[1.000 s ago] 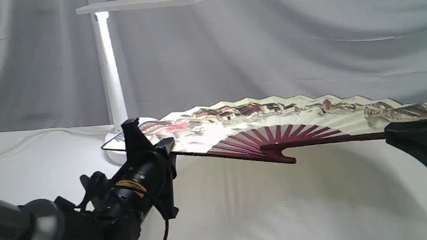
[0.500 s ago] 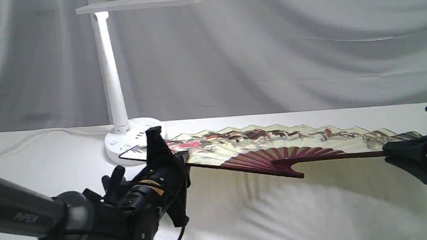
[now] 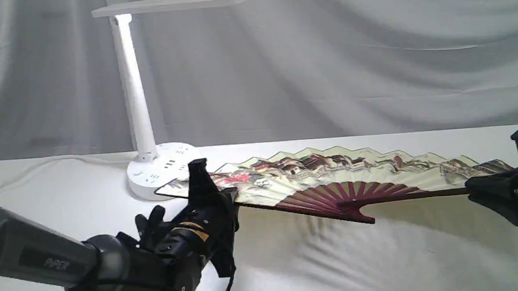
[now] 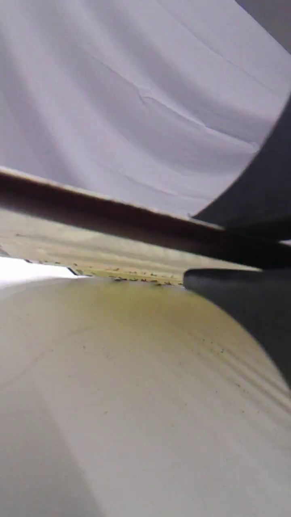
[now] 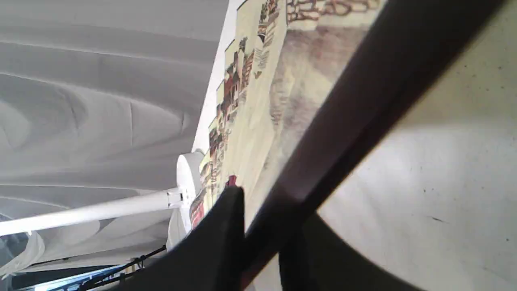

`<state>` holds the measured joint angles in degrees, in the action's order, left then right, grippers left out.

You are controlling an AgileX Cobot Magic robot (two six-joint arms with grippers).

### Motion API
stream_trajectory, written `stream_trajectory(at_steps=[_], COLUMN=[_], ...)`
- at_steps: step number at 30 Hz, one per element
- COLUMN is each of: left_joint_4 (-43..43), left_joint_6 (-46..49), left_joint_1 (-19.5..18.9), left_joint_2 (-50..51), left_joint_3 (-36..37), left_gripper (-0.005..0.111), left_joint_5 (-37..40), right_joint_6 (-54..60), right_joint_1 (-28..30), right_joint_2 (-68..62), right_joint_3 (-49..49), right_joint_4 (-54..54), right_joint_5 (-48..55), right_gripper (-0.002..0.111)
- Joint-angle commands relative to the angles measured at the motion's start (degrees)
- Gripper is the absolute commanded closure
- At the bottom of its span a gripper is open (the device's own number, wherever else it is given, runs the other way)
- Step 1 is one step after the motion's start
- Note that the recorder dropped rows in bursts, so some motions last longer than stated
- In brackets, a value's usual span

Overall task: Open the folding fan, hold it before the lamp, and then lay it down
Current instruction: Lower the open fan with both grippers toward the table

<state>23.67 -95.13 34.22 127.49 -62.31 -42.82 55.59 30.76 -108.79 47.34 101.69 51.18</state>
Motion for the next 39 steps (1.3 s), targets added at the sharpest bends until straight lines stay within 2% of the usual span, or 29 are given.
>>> stream_trajectory(at_steps=[1,8,15,26,31,33,39], left_joint_4=[1.45,1.85,-0.06,-0.15,-0.66,-1.60,-2.50], left_joint_6=[-3.14,-2.85,-1.73,-1.63,-1.63,-1.92,-1.92], left_joint_1=[0.06,0.06,0.06,0.06,0.06,0.06,-0.04], left_joint_2=[-0.79,-0.76,0.12,0.12,-0.02,-0.16,-0.16], left_joint_3=[-1.72,-1.97,-1.97,-1.97,-1.97,-1.97,-1.97], left_gripper=[0.106,0.102,0.100,0.067,0.047,0.044,0.044], left_joint_5=[-2.97,1.20,1.31,1.95,0.92,-0.48,-0.97], right_joint_6=[3.23,3.23,3.47,3.47,3.47,3.47,2.96], right_joint_1=[0.04,2.13,3.40,3.00,3.00,3.00,3.00], right_joint_2=[-0.28,-0.28,-0.28,-0.28,-0.28,-0.28,-0.28], right_joint_3=[0.13,0.13,0.13,0.13,0.13,0.13,1.50], right_joint_4=[-1.74,-1.74,-1.74,-1.74,-1.74,-1.74,-1.74], right_joint_5=[-6.43,-8.36,-5.57,-4.71,-6.92,-8.97,-9.58], right_gripper=[0.108,0.108,0.108,0.108,0.108,0.108,0.108])
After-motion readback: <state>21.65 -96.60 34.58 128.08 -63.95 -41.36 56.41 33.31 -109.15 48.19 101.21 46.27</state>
